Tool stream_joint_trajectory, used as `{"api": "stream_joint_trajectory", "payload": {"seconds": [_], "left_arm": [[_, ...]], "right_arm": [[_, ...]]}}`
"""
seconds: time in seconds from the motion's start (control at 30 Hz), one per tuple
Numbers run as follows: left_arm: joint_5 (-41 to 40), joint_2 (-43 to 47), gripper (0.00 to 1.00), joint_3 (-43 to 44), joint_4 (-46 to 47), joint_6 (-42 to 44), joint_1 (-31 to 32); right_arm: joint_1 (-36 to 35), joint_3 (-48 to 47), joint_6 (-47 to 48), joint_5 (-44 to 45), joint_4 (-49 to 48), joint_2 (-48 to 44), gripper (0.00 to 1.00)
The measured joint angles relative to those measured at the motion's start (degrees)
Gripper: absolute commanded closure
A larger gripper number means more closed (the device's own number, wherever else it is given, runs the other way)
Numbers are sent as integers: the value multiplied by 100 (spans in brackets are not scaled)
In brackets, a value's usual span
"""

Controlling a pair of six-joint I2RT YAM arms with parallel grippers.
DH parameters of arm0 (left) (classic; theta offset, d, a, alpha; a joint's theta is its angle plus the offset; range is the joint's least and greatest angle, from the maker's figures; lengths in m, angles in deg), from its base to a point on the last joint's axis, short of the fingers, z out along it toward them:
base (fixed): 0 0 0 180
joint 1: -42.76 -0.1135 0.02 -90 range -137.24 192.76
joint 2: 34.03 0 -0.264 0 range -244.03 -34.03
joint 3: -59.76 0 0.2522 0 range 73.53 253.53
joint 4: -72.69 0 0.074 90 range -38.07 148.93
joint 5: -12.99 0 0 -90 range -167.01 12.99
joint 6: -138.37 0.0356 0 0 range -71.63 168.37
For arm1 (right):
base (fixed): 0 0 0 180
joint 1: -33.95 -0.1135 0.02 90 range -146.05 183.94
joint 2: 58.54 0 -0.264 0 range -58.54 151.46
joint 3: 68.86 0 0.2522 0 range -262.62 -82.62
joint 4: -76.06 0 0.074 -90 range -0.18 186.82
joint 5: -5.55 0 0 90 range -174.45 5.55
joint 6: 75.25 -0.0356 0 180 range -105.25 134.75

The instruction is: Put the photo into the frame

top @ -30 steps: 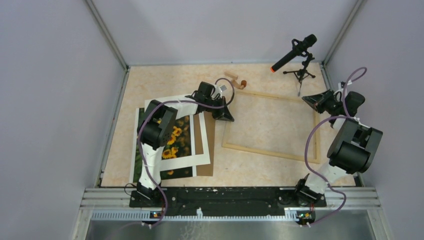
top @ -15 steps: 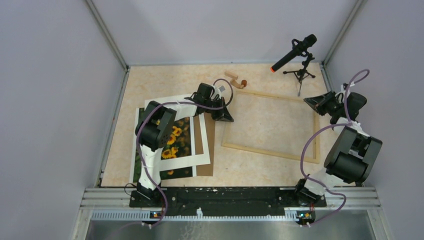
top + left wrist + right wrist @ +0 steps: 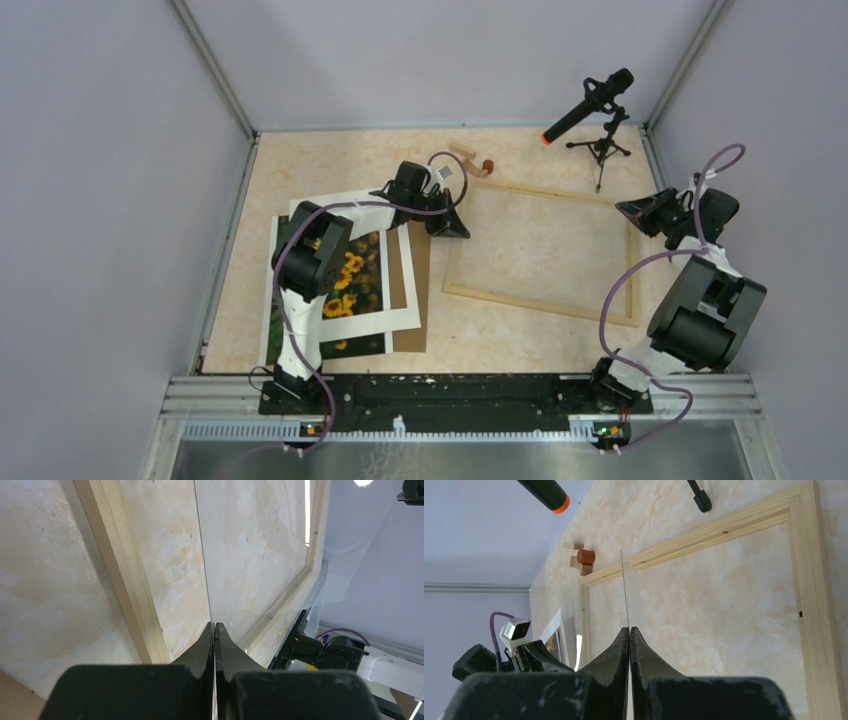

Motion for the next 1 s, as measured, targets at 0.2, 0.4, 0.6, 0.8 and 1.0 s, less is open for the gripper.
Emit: {"api": "stream_joint_trajectory", "payload": {"seconds": [0.2, 0.4, 0.6, 0.8, 1.0], "left_arm": [[-39, 0, 100, 7, -7, -2, -4], [-59, -24, 100, 61, -7, -4, -4], [-50, -179, 100, 190, 13, -48, -4], [-35, -343, 100, 278, -7, -87, -4], [-22, -345, 100, 295, -9, -136, -4]], "right_arm": [[181, 0, -2, -4, 15, 0, 100], [247, 0, -35, -11, -4, 28, 100], [254, -26, -59, -9, -127, 216, 100], [308, -31, -98, -7, -208, 452, 100], [348, -31, -138, -15, -245, 474, 100]]}}
